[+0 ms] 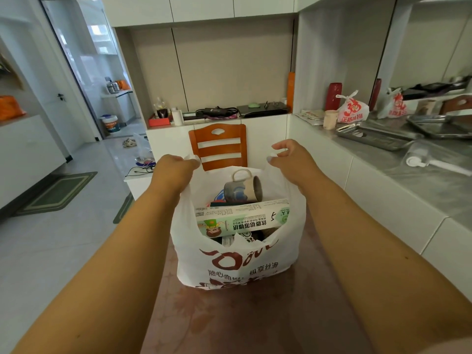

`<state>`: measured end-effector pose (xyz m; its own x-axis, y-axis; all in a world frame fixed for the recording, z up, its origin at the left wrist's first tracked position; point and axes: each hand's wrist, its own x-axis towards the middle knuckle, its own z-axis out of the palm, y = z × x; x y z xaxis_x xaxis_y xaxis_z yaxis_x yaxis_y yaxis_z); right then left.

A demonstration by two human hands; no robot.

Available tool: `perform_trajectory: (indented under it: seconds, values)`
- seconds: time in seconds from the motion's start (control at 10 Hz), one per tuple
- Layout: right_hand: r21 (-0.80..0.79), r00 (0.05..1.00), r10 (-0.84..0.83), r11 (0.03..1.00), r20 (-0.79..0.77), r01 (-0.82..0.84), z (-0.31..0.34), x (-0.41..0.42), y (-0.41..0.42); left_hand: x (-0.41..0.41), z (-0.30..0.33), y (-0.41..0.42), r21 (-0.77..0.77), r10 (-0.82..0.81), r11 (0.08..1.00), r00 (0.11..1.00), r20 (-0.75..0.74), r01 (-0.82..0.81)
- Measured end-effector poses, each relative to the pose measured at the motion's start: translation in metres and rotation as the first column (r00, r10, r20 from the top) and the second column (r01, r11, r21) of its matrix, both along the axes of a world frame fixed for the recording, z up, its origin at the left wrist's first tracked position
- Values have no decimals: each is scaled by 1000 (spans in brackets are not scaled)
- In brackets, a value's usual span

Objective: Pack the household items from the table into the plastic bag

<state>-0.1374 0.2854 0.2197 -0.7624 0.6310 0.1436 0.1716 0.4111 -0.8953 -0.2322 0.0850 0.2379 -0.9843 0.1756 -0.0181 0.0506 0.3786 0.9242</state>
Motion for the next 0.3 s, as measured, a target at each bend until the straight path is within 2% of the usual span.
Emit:
perform_trajectory:
  seconds: [0.2,0.3]
  values:
    - [46,1000,13,999,8,-13,4,5,-1,-5,-3,1,-15,31,999,998,-59,-32]
    - [77,1000,-31,997,-5,31,6,9,-1,-9,-6,-4,-31,57,998,993,-107,-61]
